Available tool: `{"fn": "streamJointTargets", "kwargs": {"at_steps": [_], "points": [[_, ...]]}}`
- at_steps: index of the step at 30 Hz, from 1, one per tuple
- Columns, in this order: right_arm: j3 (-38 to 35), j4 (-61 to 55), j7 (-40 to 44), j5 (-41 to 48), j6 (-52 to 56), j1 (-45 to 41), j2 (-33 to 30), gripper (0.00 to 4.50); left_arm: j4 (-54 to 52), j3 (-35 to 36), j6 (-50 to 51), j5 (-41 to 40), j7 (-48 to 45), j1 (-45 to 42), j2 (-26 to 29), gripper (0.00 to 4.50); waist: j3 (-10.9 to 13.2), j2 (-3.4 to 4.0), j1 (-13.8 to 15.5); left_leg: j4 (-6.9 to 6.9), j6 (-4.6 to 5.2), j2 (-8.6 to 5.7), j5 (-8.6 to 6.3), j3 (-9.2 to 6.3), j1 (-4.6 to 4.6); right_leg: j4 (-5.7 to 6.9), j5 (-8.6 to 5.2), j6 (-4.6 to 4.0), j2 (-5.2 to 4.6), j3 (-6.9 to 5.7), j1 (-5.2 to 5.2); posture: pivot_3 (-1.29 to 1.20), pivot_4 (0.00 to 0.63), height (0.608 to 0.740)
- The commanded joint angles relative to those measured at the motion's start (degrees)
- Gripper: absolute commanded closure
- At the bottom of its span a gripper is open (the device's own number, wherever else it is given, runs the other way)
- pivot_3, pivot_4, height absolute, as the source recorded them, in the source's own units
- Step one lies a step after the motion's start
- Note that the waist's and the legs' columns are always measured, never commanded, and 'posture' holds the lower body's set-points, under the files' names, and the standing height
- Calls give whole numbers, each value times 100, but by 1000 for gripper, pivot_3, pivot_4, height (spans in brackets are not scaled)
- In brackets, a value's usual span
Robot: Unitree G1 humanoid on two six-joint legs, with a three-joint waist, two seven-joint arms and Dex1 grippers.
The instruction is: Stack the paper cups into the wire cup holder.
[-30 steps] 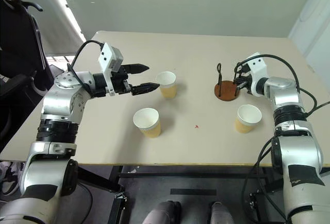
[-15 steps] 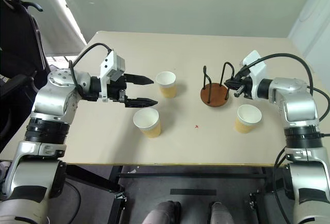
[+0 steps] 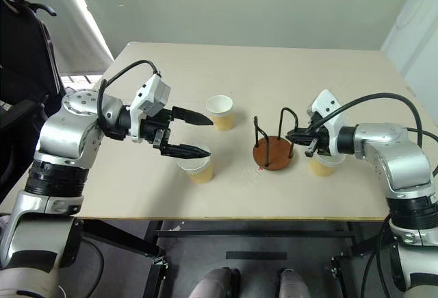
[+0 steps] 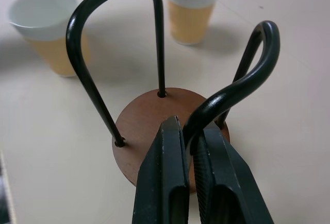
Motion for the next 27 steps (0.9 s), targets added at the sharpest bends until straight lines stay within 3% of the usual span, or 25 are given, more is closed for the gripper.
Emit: {"fn": "streamJointTargets", "kwargs": {"at_steps": [1,17,18,22,26,27], "points": [[104,-290,21,143,-3,-23,-20,4471,-322,50,92,-123,14,50,66,0,0,0,-1,0,0,0,0,0,2,0,0,0,0,0,1,0,150,740],[687,-153,-97,9,-274,75,126,4471,-541,80,201,-187,140,176,103,0,0,0,-1,3,4,0,3,0,2,0,0,2,0,0,3,0,150,740],[714,-96,-133,-44,-319,79,129,3954,-550,75,204,-193,148,178,109,0,0,0,-1,3,4,0,3,0,2,0,1,2,0,0,3,0,150,740],[744,19,-192,-132,-408,68,125,2852,-554,53,189,-197,178,177,123,0,0,0,0,3,5,0,3,0,4,0,1,2,0,0,5,0,150,740],[738,75,-198,-163,-440,47,107,1449,-544,43,174,-191,201,173,110,0,0,0,1,3,5,0,3,0,4,0,1,2,0,0,6,0,150,740],[714,76,-185,-147,-430,36,89,1449,-539,41,169,-189,208,171,103,0,0,0,1,4,5,0,3,1,4,0,1,2,-1,0,6,0,150,740]]}}
